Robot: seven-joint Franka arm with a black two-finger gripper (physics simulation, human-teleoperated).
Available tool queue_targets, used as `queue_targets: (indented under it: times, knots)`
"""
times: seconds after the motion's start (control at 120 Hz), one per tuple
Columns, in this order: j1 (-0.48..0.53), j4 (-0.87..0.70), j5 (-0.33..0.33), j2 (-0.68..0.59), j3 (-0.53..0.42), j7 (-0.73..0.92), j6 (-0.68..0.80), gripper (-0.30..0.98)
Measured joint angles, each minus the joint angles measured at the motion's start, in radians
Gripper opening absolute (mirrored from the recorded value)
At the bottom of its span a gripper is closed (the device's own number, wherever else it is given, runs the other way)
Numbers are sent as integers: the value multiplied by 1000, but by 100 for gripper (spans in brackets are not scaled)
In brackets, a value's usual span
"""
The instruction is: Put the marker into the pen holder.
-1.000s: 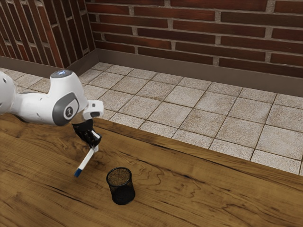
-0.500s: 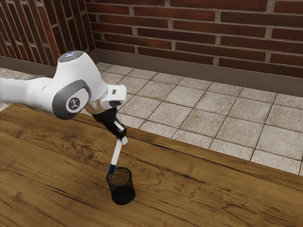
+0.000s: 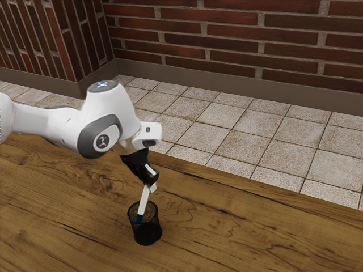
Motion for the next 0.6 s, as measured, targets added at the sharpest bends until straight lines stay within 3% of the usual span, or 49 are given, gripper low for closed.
queue_targets:
  times: [0.258, 0.433, 0.6]
  knots:
    - [6, -31, -2, 43, -4, -22, 10, -4]
    - [-2, -30, -23, 36, 2, -10, 9, 32]
    - [23, 87, -21, -48, 8, 57, -33, 50]
